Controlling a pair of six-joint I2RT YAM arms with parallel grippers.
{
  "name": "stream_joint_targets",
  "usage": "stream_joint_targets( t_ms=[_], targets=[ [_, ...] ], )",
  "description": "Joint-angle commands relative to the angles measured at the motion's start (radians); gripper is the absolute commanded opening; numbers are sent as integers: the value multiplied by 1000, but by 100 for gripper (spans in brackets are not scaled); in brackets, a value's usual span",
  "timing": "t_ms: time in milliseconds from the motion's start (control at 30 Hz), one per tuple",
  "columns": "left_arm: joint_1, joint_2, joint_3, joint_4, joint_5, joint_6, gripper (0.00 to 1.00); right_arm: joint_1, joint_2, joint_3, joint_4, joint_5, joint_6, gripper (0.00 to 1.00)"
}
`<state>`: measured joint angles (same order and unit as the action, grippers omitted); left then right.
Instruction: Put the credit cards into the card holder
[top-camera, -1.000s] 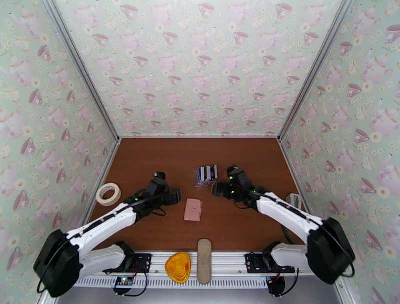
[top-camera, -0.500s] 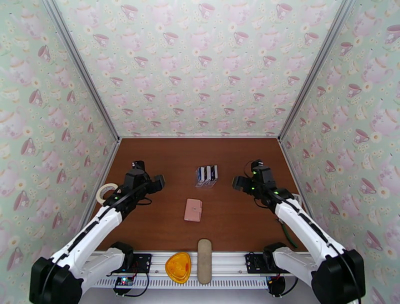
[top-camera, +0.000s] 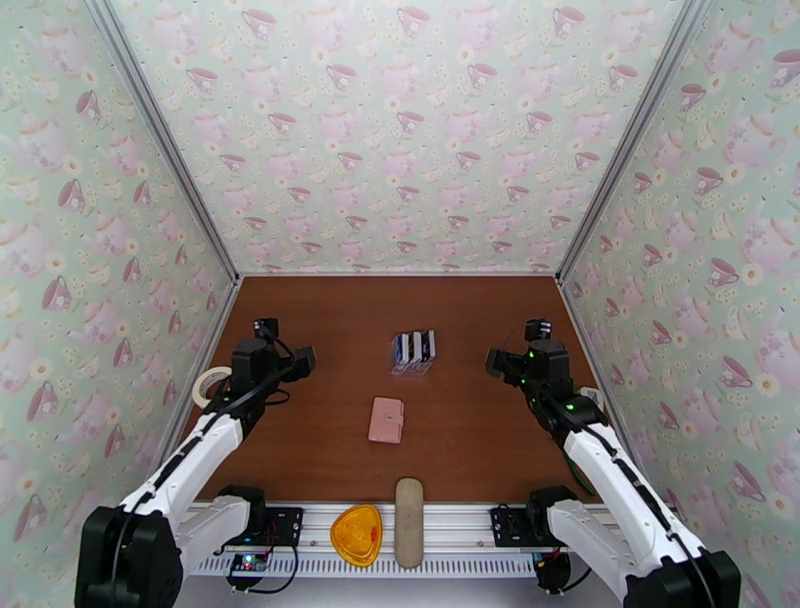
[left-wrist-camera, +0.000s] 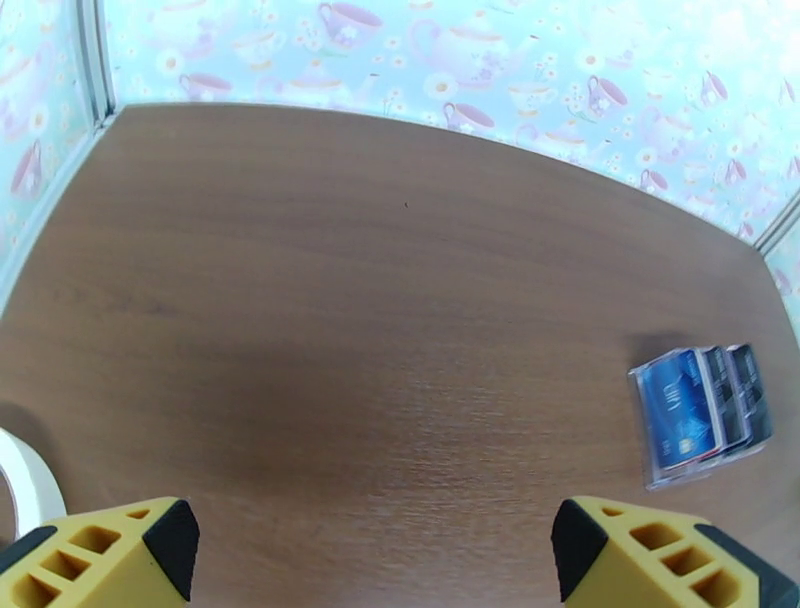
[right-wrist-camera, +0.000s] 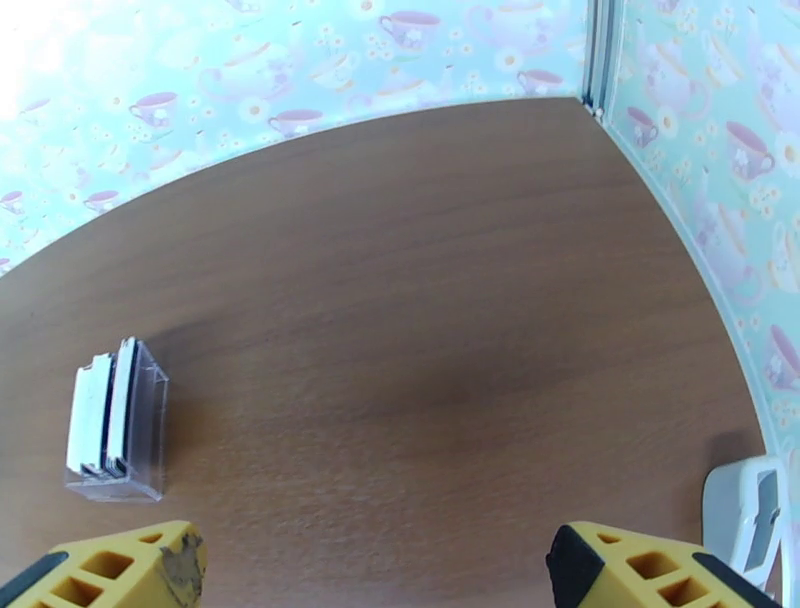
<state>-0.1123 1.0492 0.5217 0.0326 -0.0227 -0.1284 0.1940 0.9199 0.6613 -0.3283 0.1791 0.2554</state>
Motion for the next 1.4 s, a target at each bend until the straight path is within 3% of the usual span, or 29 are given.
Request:
stream_joint_targets(
  t_ms=[0, 233, 367, 567, 767, 1033, 1167, 1367],
  targets=[
    [6, 6, -57, 237, -54, 106, 100, -7, 26, -29, 139, 29, -82, 96],
    [31, 188, -92, 440, -118, 193, 100, -10, 50, -167, 406, 30, -183, 99],
    [85, 304, -129, 620, -24, 169, 100, -21, 78, -207, 495, 30, -230, 100],
    [140, 348, -124, 699, 132, 161, 100, -41, 138, -257, 620, -2, -258, 100],
    [173, 441, -175, 899, 177, 153, 100, -80, 229, -282, 735, -62, -255, 100],
    [164, 461, -166, 895, 195, 180, 100, -99, 329, -315, 940, -128, -255, 100],
    [167, 518, -195, 1007, 235, 184, 100, -101, 333, -333, 989, -124, -267, 100],
    [171, 515, -189, 990, 232, 185, 100, -125, 383, -331, 1076, -144, -268, 100]
  ],
)
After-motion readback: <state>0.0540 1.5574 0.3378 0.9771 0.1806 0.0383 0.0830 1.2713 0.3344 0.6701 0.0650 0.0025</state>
